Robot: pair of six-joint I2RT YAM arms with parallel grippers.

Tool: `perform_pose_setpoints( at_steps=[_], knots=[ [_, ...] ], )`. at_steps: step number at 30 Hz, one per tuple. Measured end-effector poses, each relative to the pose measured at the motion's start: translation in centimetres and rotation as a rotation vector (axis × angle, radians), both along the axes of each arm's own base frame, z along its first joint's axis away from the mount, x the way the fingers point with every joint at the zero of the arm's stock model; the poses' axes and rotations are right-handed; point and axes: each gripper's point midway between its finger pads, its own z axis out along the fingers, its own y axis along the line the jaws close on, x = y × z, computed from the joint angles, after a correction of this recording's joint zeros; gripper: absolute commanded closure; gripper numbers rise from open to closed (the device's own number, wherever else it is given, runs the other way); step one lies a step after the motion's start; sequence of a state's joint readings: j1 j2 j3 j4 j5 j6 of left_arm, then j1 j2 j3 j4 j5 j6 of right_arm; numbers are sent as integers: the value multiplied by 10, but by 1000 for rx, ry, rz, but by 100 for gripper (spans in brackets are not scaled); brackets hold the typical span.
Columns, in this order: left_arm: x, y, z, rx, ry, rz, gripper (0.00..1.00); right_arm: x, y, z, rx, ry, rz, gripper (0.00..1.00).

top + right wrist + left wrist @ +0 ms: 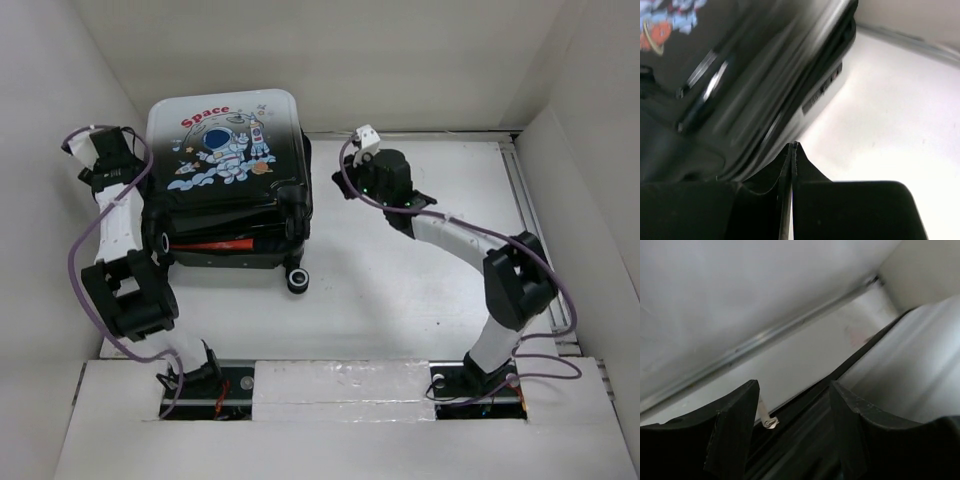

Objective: Pack the luggage

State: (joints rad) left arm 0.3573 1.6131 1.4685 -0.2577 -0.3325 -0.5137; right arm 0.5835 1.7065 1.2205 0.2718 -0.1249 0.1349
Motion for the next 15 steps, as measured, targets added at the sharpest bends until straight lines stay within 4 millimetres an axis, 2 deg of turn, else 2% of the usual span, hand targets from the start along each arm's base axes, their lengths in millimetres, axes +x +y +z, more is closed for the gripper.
perform_pose_setpoints(
  at_steps=[2,6,9,11,13,15],
  knots=[
    [-1,0,-29,-27,57,4,46,15,8,8,11,-15,6,94],
    [-5,7,-41,-47,71,16,48,32,41,5,13,-16,66,94],
    [1,5,-44,-67,54,-10,51,36,63,-18,-16,8,98,96],
    [7,3,-47,-74,24,-21,51,36,64,-40,-51,43,90,97],
    [12,-1,-48,-70,-41,-18,52,36,60,-54,-60,60,75,97],
    [15,-9,-45,-80,-120,-18,54,30,55,-53,-46,44,56,97]
  ],
)
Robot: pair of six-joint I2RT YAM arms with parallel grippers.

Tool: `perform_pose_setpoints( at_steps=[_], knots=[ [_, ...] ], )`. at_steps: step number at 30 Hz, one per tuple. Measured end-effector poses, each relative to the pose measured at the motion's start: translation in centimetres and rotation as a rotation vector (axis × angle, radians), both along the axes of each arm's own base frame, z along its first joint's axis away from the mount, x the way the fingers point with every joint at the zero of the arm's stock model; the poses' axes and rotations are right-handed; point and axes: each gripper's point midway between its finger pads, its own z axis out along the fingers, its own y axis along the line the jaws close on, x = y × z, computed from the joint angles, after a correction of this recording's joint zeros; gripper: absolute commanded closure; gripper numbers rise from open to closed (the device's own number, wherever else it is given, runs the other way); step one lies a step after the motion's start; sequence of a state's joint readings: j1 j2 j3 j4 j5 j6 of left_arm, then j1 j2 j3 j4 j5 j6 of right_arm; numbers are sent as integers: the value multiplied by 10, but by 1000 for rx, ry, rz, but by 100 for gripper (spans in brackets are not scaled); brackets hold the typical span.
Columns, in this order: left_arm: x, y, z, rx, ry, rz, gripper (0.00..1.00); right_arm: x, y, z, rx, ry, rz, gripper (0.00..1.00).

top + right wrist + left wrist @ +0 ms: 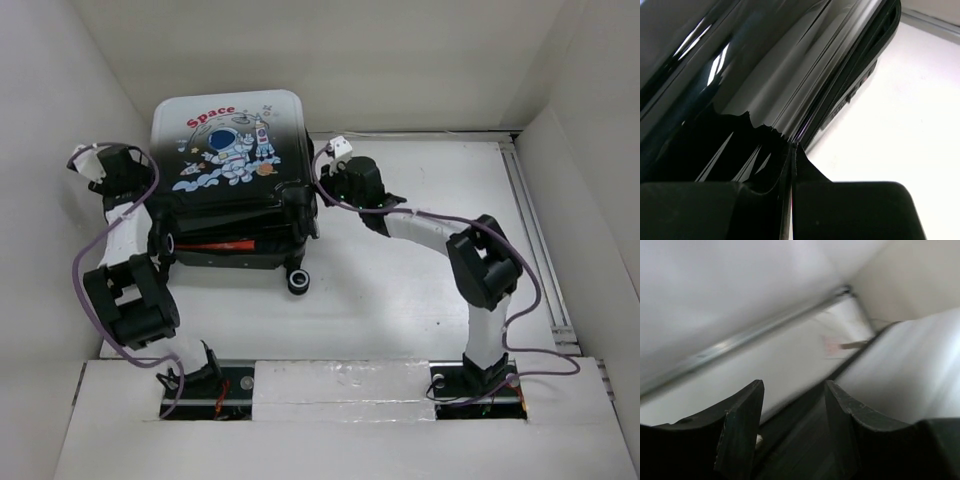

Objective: Pack the luggage

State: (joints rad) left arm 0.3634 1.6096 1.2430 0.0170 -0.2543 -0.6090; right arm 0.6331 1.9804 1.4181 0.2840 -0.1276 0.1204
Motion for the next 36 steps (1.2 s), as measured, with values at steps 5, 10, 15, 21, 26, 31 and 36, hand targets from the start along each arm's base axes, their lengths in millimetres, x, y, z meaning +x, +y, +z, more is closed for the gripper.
perform_pose_setpoints(
  at_steps=[5,10,15,21,26,31,36],
  knots=[
    [10,-72,31,7,-194,-113,54,-37,-28,2,-16,0,-60,97],
    [5,-225,40,-108,-341,-432,54,-59,-68,12,-13,12,-111,97],
    [-41,-366,50,-278,-429,-785,53,-70,-104,42,15,-19,-155,97],
    [-89,-405,64,-387,-410,-926,50,-68,-172,46,16,-23,-288,92],
    [-73,-357,80,-239,-331,-738,37,-73,-178,47,21,-13,-274,91],
    [-18,-226,121,-113,-341,-394,60,-76,-165,33,4,20,-211,90],
    [34,-99,109,-10,-197,-132,65,-76,-155,15,-21,61,-171,90]
  ],
)
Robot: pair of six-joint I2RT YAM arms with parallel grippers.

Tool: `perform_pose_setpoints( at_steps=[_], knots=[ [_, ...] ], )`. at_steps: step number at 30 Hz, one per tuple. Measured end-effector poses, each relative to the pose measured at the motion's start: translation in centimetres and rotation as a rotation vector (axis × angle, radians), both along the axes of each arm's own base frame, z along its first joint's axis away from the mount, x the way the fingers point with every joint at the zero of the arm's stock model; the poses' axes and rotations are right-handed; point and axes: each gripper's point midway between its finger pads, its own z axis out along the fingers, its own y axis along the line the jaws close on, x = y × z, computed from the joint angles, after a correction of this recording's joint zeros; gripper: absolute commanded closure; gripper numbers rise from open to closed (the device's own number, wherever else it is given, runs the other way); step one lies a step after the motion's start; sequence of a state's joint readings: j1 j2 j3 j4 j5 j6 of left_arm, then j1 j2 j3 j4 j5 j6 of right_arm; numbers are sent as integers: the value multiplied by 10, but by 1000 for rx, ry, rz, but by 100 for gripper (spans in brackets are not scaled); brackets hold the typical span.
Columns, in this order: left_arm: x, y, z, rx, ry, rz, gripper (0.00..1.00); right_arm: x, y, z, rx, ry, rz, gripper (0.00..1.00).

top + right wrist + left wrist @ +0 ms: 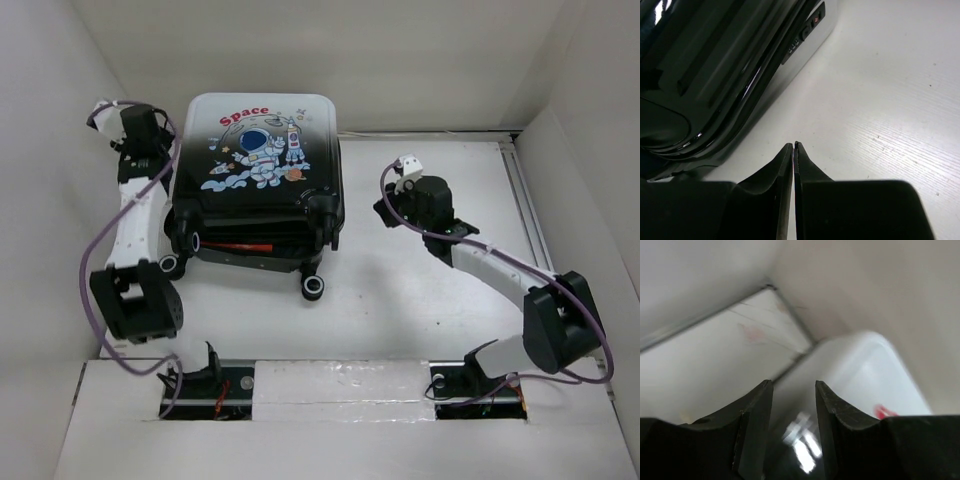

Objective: Pack the luggage

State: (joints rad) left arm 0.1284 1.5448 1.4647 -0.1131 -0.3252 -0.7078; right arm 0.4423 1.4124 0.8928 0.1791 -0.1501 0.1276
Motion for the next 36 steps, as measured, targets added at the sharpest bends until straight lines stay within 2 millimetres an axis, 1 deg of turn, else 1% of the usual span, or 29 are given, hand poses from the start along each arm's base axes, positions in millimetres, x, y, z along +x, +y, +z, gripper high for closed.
perform_pose_setpoints(
  at_steps=[2,4,5,7,8,10,11,13,14,15,16,18,20,22,24,27,29,32,34,36],
  knots=[
    [10,30,-26,17,104,40,65,1,3,-5,-7,15,9,90],
    [17,52,-56,26,210,57,65,7,7,-6,-11,19,14,90],
    [22,61,-73,31,265,54,65,11,10,-5,-12,18,18,90],
    [32,69,-106,30,376,33,67,20,15,-3,-10,16,24,90],
    [39,70,-123,28,424,11,67,25,18,-2,-9,13,25,90],
    [50,66,-159,13,506,-42,68,35,23,-2,-10,11,27,90],
    [52,60,-180,-1,549,-74,68,39,25,-2,-9,11,28,90],
    [48,48,-214,-35,612,-118,68,48,29,-2,-9,10,31,90],
    [46,44,-225,-51,611,-124,68,52,31,-3,-11,11,32,90],
    [47,41,-226,-64,587,-129,71,56,32,-5,-12,13,31,90],
    [46,39,-227,-77,556,-131,71,60,34,-6,-12,13,30,90],
    [37,29,-225,-110,493,-132,71,69,34,-9,-14,16,25,90],
    [24,18,-223,-131,443,-128,71,76,31,-13,-15,24,14,90],
    [6,2,-222,-143,409,-121,71,83,20,-20,-18,37,-11,88],
    [-14,-21,-223,-139,406,-135,71,92,5,-25,-17,50,-47,88],
    [-36,-66,-225,-131,394,-211,71,106,-17,-28,-18,60,-98,87],
    [-49,-95,-226,-138,364,-267,71,113,-36,-28,-27,60,-135,86],
    [-73,-126,-228,-159,329,-339,71,124,-66,-27,-46,50,-201,86],
    [-90,-144,-229,-150,320,-377,71,129,-77,-27,-53,46,-216,86],
    [-102,-159,-228,-122,314,-395,71,135,-81,-28,-67,60,-204,86]
  ],
)
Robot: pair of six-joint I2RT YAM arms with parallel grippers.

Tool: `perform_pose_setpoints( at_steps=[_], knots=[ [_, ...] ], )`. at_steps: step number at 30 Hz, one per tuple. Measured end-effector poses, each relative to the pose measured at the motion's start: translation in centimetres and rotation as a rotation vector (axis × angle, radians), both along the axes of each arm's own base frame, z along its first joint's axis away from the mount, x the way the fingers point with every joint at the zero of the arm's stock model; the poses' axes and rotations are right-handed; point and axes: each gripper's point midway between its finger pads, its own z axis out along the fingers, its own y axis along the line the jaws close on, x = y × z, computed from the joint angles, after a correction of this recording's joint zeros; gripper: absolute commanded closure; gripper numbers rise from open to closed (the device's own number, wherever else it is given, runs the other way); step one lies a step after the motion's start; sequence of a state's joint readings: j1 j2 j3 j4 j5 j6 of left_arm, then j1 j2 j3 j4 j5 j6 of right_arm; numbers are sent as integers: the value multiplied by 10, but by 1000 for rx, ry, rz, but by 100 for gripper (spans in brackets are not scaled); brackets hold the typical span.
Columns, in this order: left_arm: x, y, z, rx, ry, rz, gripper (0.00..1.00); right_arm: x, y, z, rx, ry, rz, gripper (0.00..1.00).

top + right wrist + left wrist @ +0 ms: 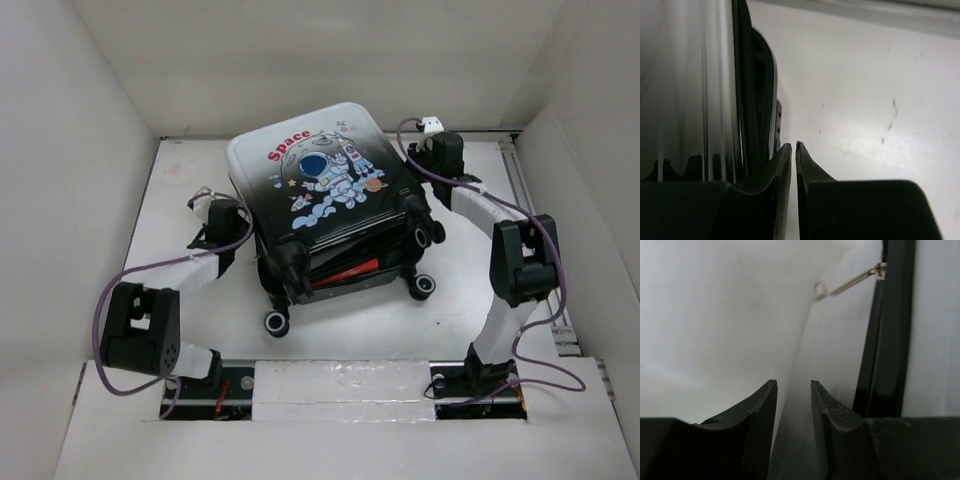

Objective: Pack the luggage

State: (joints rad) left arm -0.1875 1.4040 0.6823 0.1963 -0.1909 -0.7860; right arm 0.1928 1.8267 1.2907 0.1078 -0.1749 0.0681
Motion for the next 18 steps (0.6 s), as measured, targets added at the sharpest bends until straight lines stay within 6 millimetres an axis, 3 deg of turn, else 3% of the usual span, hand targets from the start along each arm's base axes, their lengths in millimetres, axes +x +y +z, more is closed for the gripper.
perform_pose_setpoints(
  at_steps=[4,7,11,13,15,18],
  knots=[
    [-21,-28,0,21,-25,-34,71,36,4,0,-54,1,44,86],
    [-42,-47,-1,6,-50,-54,71,51,12,-4,-66,3,80,86],
    [-82,-68,-6,25,-28,-123,71,80,44,6,-61,-17,146,86],
    [-100,-72,-5,42,-14,-153,71,90,72,14,-62,-37,194,77],
    [-118,-69,-3,44,-2,-164,69,94,94,26,-66,-60,227,58],
    [-130,-57,13,56,-46,-157,66,91,106,47,-50,-85,242,38]
  ],
)
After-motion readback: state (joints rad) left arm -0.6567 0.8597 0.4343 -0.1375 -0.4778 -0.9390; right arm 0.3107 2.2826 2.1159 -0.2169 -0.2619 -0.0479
